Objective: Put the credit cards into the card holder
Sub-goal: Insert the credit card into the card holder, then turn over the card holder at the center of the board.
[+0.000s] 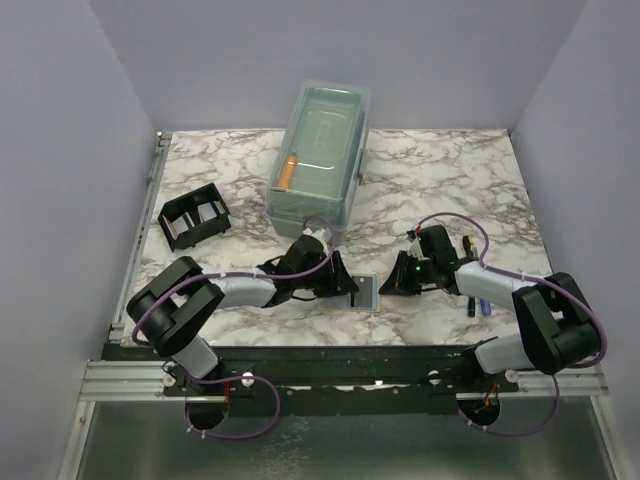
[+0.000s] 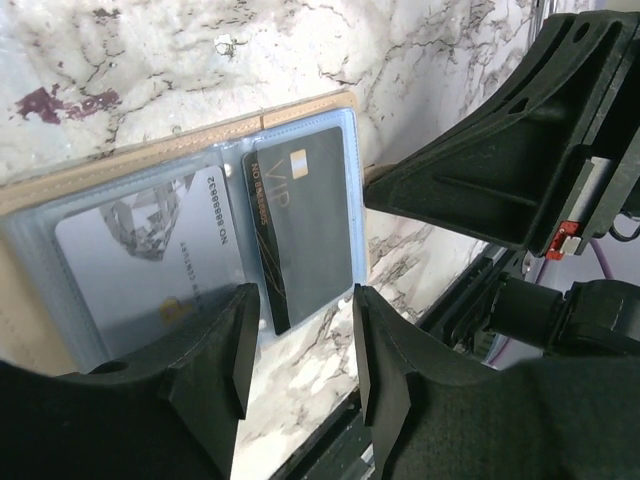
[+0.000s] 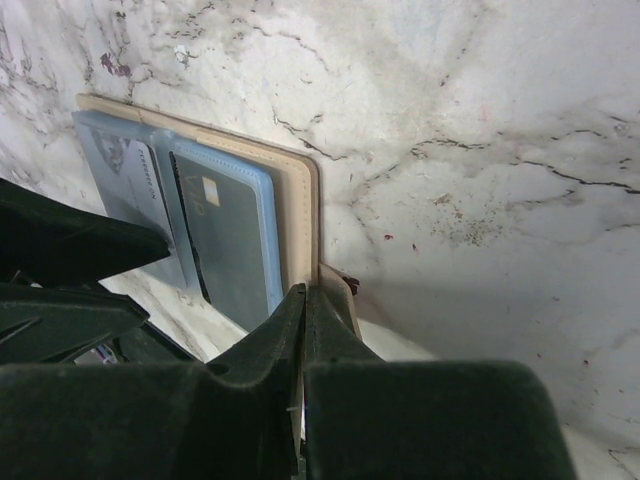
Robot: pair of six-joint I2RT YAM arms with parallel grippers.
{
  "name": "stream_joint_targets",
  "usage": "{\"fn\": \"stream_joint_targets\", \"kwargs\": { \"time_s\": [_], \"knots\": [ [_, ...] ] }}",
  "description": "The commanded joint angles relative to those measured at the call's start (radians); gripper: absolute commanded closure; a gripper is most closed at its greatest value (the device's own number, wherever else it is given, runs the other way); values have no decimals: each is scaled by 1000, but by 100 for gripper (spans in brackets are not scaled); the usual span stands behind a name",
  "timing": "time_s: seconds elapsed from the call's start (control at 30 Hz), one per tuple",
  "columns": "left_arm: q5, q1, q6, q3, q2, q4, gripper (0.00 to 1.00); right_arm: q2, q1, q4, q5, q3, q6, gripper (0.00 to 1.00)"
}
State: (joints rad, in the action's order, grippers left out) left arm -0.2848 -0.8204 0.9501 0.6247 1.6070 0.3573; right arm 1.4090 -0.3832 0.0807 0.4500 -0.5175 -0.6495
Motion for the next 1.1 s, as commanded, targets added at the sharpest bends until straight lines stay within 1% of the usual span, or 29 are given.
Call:
{"fn": "stream_joint_targets", "kwargs": {
  "time_s": [0.0,0.07,0.13,0.17,0.3,0.43,0.67,0.87,1.07],
  "knots": [
    [79,-4,-66,21,-109,-144,51,-32,-5,54,-10,-35,32,93],
    [86,-4,-79,21,-150,-170,50,-42,-5,64,-7,-36,31,92],
    [60,-4,-84,25,-163,-166,52,-56,-5,65,4,-36,28,88],
    [39,-5,-85,31,-155,-156,55,-62,-4,64,10,-36,24,85],
    [-33,-13,-82,61,-68,-99,74,-75,-5,41,54,-41,-1,76],
    [-26,-23,-98,77,6,-73,86,-60,-5,5,97,-44,-19,72],
    [21,-23,-119,65,80,-58,90,-18,-4,-63,149,-32,-38,69],
    [67,-23,-124,30,94,-56,93,19,-5,-101,156,-14,-41,68],
    [72,-23,-116,14,102,-52,94,39,-4,-126,165,2,-45,68]
  ]
}}
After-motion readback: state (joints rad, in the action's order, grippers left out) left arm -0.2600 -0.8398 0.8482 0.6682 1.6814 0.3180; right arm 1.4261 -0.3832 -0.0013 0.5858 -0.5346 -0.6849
